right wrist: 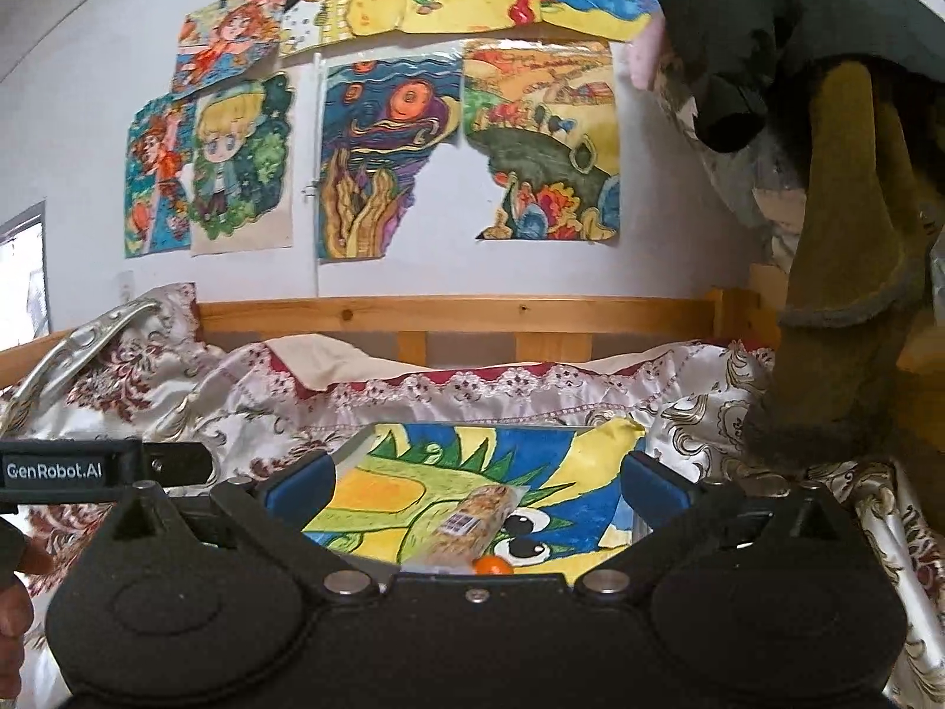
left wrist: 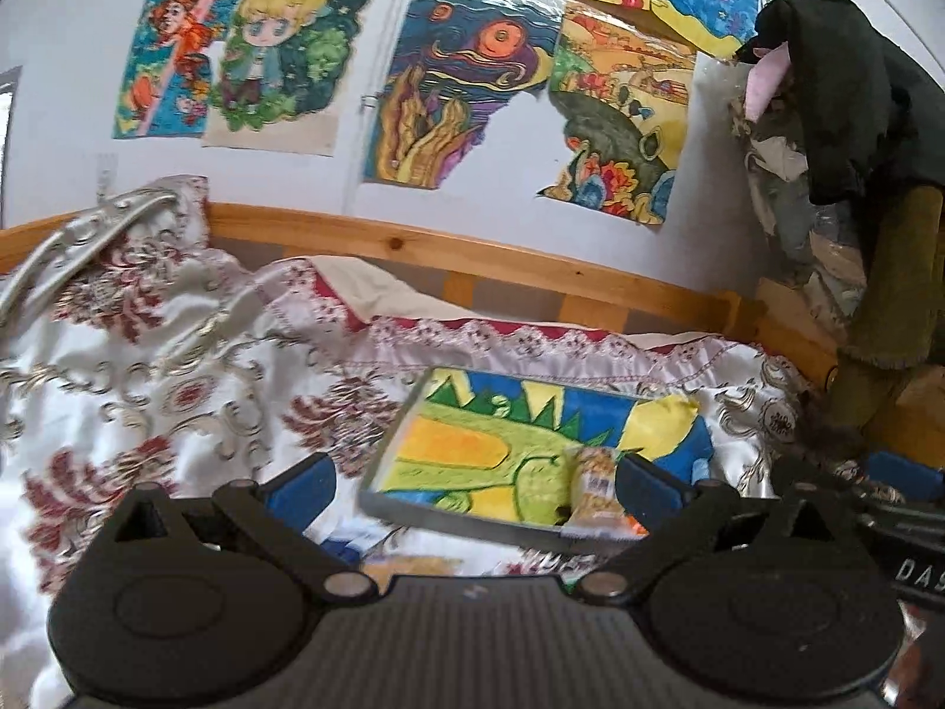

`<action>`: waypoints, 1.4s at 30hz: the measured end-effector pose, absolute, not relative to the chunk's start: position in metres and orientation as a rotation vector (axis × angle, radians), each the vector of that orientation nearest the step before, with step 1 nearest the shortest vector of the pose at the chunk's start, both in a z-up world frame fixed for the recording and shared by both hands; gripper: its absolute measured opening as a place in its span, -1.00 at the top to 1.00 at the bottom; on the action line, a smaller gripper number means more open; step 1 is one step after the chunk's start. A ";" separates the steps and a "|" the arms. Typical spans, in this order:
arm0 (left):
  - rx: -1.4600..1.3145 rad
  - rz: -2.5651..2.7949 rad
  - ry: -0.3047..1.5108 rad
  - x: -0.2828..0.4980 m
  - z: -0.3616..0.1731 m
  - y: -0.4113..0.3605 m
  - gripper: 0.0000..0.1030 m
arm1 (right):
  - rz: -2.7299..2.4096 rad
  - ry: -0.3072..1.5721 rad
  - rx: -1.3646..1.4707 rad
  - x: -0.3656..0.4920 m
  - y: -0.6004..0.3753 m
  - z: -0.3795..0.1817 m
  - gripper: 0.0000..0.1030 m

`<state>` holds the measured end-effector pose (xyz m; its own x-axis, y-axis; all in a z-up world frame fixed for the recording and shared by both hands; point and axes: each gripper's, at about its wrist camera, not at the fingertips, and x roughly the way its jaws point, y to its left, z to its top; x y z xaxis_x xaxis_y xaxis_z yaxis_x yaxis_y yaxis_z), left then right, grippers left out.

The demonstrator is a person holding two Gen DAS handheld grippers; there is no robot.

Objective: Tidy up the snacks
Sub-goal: 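Open both grippers and raise them away from the grey tray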

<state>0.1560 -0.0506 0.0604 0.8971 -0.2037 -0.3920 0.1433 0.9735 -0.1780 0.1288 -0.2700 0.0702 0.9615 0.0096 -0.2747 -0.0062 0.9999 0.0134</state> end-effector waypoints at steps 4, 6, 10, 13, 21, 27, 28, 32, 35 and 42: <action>-0.125 -0.160 0.418 0.133 0.055 -0.042 -0.99 | 0.021 0.298 0.005 0.108 -0.261 0.068 -0.99; -0.114 -0.151 0.420 0.120 0.052 -0.038 -0.99 | 0.028 0.309 -0.001 0.098 -0.256 0.065 -0.99; -0.093 -0.141 0.424 0.100 0.044 -0.033 -0.99 | 0.033 0.329 -0.013 0.083 -0.247 0.058 -0.99; -0.084 -0.138 0.430 0.088 0.037 -0.030 -0.99 | 0.041 0.352 -0.023 0.072 -0.243 0.053 -0.99; -0.040 -0.116 0.462 0.063 0.011 -0.022 -0.99 | 0.046 0.423 -0.047 0.048 -0.233 0.032 -0.99; -0.006 -0.123 0.524 0.063 -0.007 -0.021 -0.99 | 0.049 0.475 -0.066 0.041 -0.228 0.017 -0.99; 0.001 -0.123 0.536 0.065 -0.010 -0.021 -0.99 | 0.049 0.486 -0.064 0.040 -0.228 0.014 -0.99; 0.011 -0.121 0.572 0.067 -0.019 -0.020 -0.99 | 0.052 0.537 -0.047 0.043 -0.230 0.003 -0.99; 0.010 -0.123 0.589 0.068 -0.023 -0.019 -0.99 | 0.048 0.557 -0.027 0.047 -0.232 -0.003 -0.99; 0.007 -0.120 0.620 0.074 -0.030 -0.015 -0.99 | 0.036 0.618 0.008 0.056 -0.238 -0.015 -0.99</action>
